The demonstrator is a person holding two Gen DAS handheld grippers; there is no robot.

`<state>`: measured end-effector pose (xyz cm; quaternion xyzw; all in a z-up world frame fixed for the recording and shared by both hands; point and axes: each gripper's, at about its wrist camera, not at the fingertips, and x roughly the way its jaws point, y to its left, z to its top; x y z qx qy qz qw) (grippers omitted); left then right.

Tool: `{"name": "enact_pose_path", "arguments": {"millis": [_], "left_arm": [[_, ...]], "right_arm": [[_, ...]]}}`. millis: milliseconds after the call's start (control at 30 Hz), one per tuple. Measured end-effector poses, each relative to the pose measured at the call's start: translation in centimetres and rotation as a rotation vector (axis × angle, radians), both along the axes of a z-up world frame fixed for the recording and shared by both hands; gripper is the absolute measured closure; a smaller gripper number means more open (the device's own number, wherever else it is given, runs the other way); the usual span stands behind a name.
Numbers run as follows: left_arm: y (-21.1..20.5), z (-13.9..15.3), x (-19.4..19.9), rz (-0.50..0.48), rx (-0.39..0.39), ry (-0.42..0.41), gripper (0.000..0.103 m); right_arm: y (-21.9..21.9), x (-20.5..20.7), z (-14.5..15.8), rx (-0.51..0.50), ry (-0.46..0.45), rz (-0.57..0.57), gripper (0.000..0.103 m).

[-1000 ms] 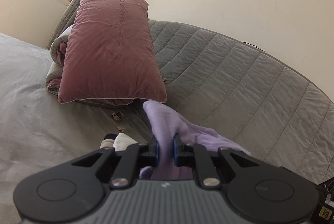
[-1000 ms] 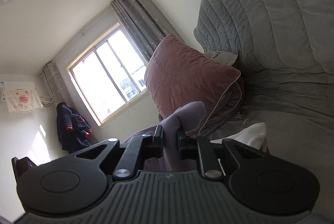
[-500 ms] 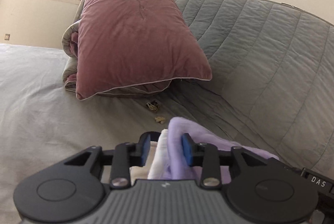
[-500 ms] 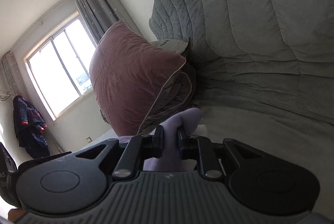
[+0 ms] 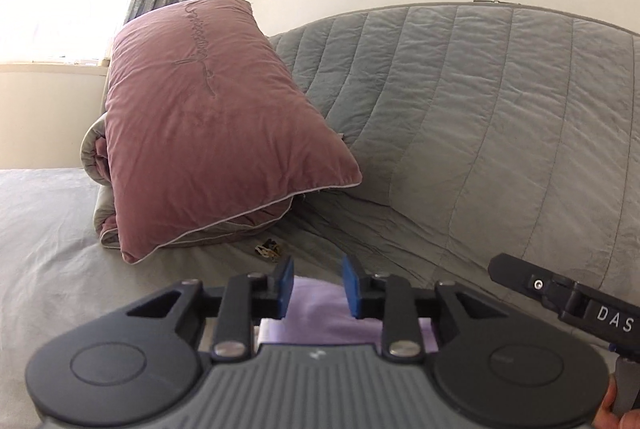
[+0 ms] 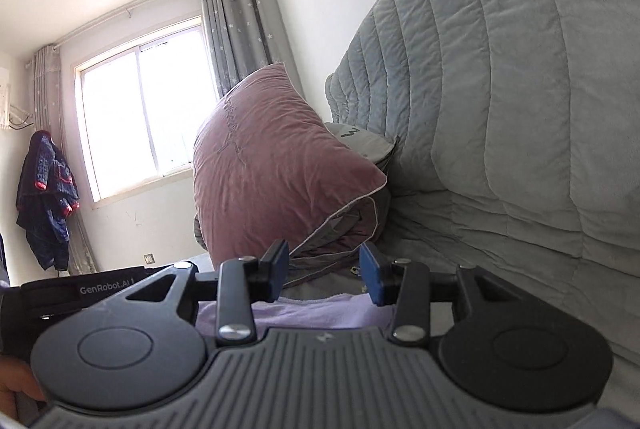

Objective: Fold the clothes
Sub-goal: 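Open both grippers to release the bundle on the stack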

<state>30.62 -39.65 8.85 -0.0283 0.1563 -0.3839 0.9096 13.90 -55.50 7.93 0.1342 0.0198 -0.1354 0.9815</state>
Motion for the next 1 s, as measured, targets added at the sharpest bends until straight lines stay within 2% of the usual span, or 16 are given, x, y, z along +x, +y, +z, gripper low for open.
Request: {"name": "enact_pose_path", "arguments": {"millis": [67, 167, 200, 233, 300, 367, 433, 467, 500, 600, 667, 733, 867, 933, 1000], "left_arm": [[-0.9, -1.0, 0.2, 0.016, 0.056, 0.024, 0.075], [-1.0, -2.0, 0.0, 0.053, 0.088, 0.043, 0.073], [-0.9, -1.8, -0.1, 0.063, 0.089, 0.045, 0.067], [-0.7, -1.5, -0.3, 0.073, 0.090, 0.046, 0.061], [-0.2, -0.3, -1.0, 0.091, 0.100, 0.027, 0.058], [0.4, 0.9, -1.6, 0.110, 0.109, 0.010, 0.052], [1.2, 1.7, -2.4, 0.133, 0.124, 0.010, 0.039], [1.6, 2.1, -2.9, 0.143, 0.133, 0.013, 0.036], [2.0, 2.4, -3.3, 0.153, 0.143, 0.016, 0.031], [2.6, 2.8, -4.5, 0.194, 0.229, 0.052, 0.026], [3.1, 2.8, -5.1, 0.234, 0.275, 0.098, 0.023], [3.7, 2.7, -5.7, 0.250, 0.292, 0.151, 0.021], [4.7, 2.7, -7.4, 0.262, 0.327, 0.228, 0.015], [5.1, 2.8, -8.5, 0.263, 0.339, 0.240, 0.007], [5.7, 3.0, -9.6, 0.262, 0.344, 0.259, 0.001]], "right_arm": [[-0.3, 1.1, -1.0, 0.007, 0.061, 0.005, 0.059], [-0.8, 2.7, -2.5, 0.021, 0.150, 0.009, 0.060], [-0.9, 2.8, -2.8, 0.025, 0.167, 0.005, 0.060], [-0.9, 2.8, -2.8, 0.022, 0.168, 0.000, 0.061], [-0.8, 2.2, -1.9, 0.022, 0.148, -0.003, 0.061], [-0.7, 1.4, -0.7, 0.037, 0.109, -0.005, 0.061], [-0.4, 0.3, 0.5, 0.058, 0.081, -0.008, 0.060], [-0.2, -0.1, 1.0, 0.072, 0.076, -0.011, 0.060], [0.1, -0.4, 1.4, 0.083, 0.082, -0.013, 0.060], [1.2, -0.9, 2.5, 0.083, 0.146, -0.019, 0.058], [2.2, -1.4, 3.1, 0.069, 0.191, -0.016, 0.048], [3.2, -2.2, 3.5, 0.058, 0.220, -0.009, 0.031], [5.0, -3.8, 4.0, 0.074, 0.284, -0.003, 0.022], [5.8, -4.7, 4.1, 0.099, 0.323, -0.007, 0.008], [6.6, -5.7, 4.2, 0.107, 0.324, -0.025, 0.000]]}}
